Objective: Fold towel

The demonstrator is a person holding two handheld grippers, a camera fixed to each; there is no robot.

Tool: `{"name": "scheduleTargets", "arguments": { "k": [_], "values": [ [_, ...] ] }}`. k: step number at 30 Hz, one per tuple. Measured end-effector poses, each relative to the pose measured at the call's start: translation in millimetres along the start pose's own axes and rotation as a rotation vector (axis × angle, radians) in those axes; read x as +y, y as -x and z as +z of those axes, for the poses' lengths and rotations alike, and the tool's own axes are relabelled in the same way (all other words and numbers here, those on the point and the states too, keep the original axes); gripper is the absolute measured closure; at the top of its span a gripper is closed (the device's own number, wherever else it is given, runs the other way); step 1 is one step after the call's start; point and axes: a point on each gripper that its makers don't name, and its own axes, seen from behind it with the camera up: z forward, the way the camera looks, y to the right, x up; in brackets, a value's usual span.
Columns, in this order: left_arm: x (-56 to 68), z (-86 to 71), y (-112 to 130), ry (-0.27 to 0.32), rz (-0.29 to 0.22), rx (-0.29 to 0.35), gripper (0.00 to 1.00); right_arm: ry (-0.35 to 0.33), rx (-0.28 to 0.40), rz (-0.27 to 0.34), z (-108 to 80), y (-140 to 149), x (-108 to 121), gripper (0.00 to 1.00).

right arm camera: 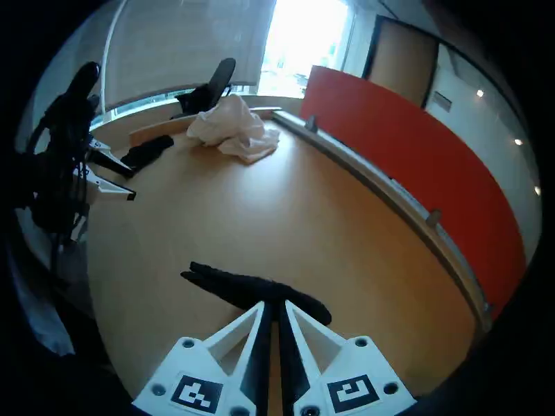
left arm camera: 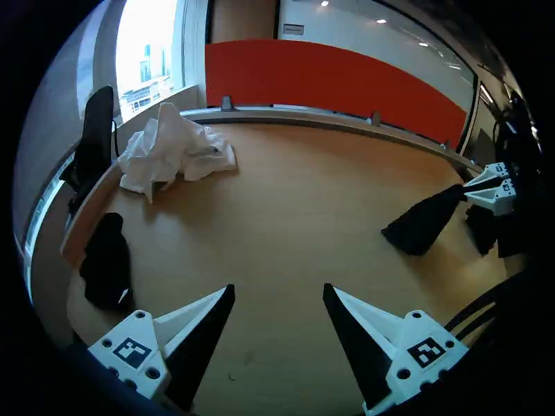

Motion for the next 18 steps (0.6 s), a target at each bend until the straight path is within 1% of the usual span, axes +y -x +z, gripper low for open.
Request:
{"name": "scheduleTargets", "arguments": {
  "k": [4,7,12,18],
  "values": [
    [1.6,-1.5,-3.1,0.006,0.001,0.008,0.06,0.018,0.036,0.000,-8.5,-20.6,9.5,0.94],
    [3.3,-2.1,-4.6,0.011,0.004,0.011,0.06,0.029,0.049,0.003,-15.4,-27.7,16.8,0.95],
    [7.7,-2.2,-7.5,0.022,0.012,0.015,0.06,0.047,0.054,0.011,-27.9,-27.6,31.1,0.95],
    [13.3,0.1,-10.9,0.035,0.020,0.016,0.06,0.066,0.052,0.023,-46.3,-21.4,54.0,0.95]
  ]
}}
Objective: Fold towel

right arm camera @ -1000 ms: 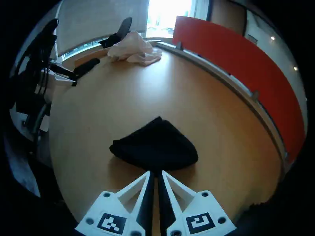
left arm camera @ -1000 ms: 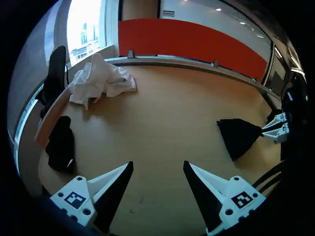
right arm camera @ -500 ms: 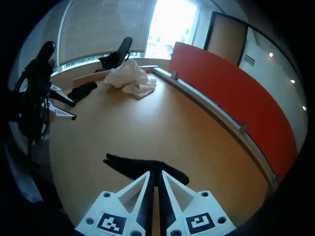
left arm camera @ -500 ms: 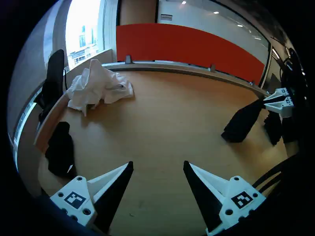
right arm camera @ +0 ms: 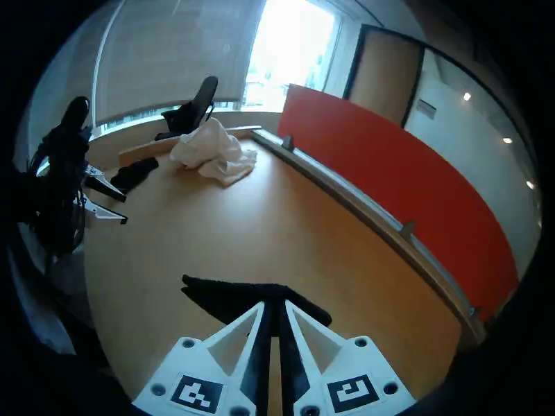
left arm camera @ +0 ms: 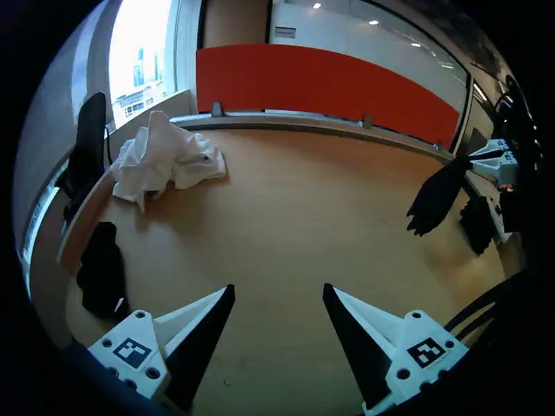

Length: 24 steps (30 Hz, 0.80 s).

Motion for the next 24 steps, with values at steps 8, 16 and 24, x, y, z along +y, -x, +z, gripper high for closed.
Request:
{"name": "scheduleTargets", "arguments": {
  "k": [8,16,24],
  "values": [
    [6.8,3.9,-6.0,0.006,0.013,0.000,0.06,0.046,-0.005,0.036,-24.9,11.7,46.6,0.95],
    [11.5,8.1,-8.2,0.003,0.023,-0.007,0.06,0.105,-0.030,0.068,-50.8,33.3,98.3,0.95],
    [15.9,11.6,-10.6,-0.001,0.032,-0.014,0.06,0.162,-0.057,0.094,-72.0,56.1,146.6,0.95]
  ]
}}
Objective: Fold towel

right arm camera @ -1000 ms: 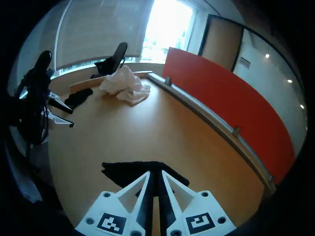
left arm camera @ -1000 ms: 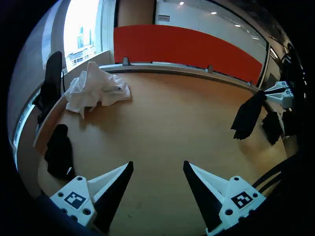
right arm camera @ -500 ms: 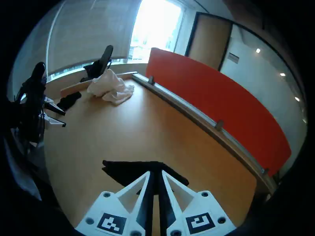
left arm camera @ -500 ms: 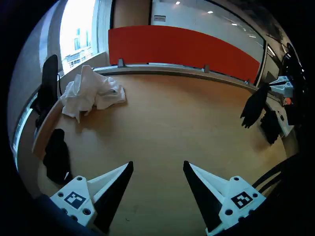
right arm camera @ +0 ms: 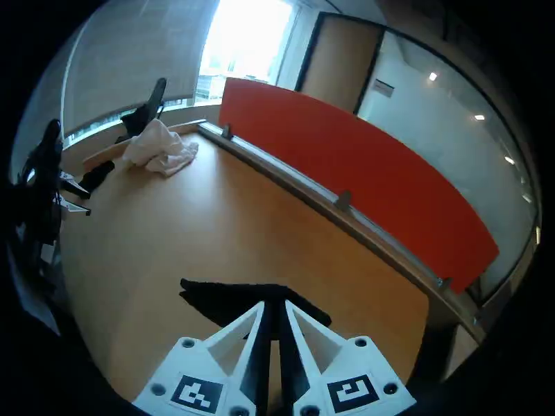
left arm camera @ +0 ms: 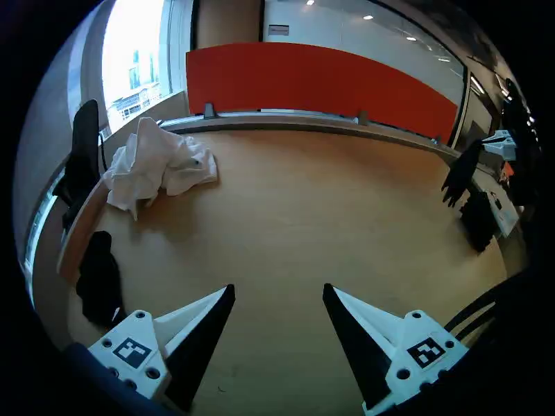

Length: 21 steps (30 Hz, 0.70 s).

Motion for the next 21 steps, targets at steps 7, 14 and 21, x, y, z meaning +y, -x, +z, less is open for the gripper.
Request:
{"name": "scheduleTargets", "arguments": {
  "k": [7,14,21],
  "values": [
    [2.7,1.5,-0.9,-0.004,0.002,-0.006,0.06,0.046,-0.030,0.008,-9.3,17.0,40.2,0.95],
    [5.3,2.8,-0.9,-0.007,0.005,-0.012,0.06,0.080,-0.061,0.019,-15.3,34.8,69.9,0.95],
    [7.8,4.4,-2.1,-0.009,0.010,-0.015,0.06,0.114,-0.093,0.033,-22.3,53.7,96.4,0.95]
  ]
}}
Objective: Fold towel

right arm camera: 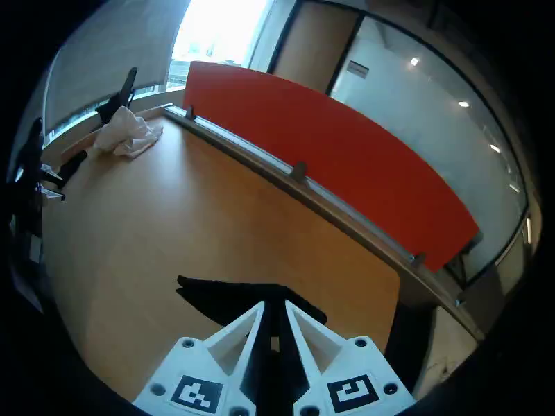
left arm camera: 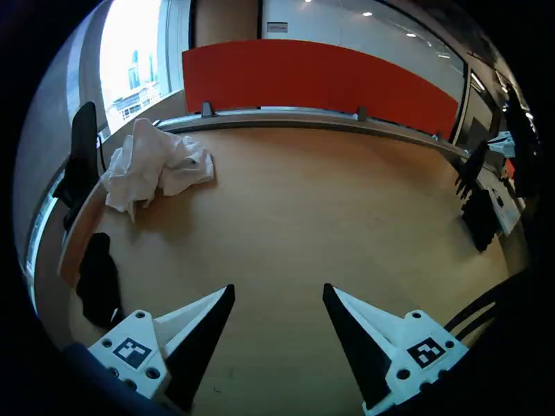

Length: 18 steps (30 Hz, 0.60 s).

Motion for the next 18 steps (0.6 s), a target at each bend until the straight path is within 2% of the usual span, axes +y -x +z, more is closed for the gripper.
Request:
{"name": "scheduleTargets", "arguments": {
  "k": [11,18],
  "values": [
    [1.9,1.9,-2.8,-0.001,0.006,-0.002,0.06,0.056,-0.031,0.027,-10.8,19.6,40.4,0.95],
    [3.8,2.5,-3.4,0.000,0.007,-0.004,0.06,0.076,-0.048,0.043,-17.9,31.5,53.1,0.95]
  ]
}}
